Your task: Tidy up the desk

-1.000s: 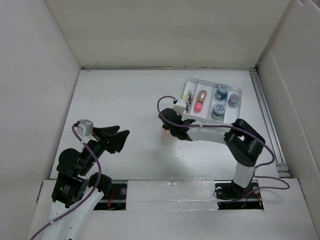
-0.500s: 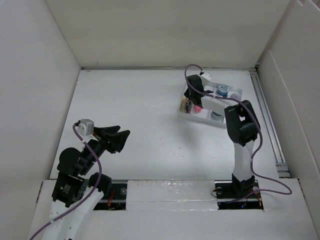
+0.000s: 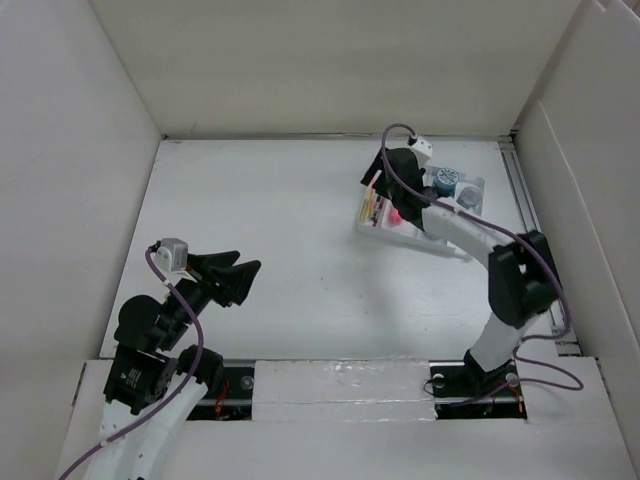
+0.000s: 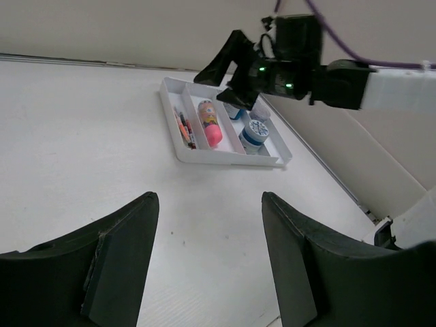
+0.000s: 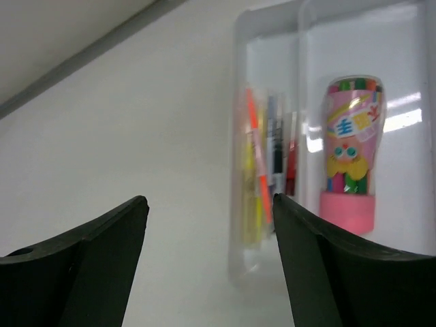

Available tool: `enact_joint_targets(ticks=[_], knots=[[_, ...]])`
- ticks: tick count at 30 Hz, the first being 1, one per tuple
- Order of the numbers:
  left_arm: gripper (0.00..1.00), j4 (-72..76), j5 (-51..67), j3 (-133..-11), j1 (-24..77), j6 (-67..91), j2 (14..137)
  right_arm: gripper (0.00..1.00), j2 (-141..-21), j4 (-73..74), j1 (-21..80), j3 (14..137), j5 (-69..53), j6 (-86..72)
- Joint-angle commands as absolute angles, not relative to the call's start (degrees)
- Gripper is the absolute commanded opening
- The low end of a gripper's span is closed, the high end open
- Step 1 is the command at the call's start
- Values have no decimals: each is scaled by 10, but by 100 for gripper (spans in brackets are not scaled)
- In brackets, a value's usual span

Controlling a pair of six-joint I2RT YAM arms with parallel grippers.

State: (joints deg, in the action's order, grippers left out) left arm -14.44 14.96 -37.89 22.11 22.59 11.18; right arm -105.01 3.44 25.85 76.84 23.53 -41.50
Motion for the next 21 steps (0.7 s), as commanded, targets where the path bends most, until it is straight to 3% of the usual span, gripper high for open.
enact_joint_targets(ticks=[1,6,7,17,21], knots=[[58,-121,151,-377,221,222,112,80,-908,-35,323,723,232,-393],[59,-121,149,-377,221,225,110,80,-764,-83,466,615,307,-378],[59,-122,148,-379,221,223,108,100,-726,-83,487,603,320,-378],[59,-104,134,-390,221,220,89,100,-563,-30,652,527,427,-346],[57,-89,135,-408,221,220,89,100,-469,-45,684,513,417,-316]])
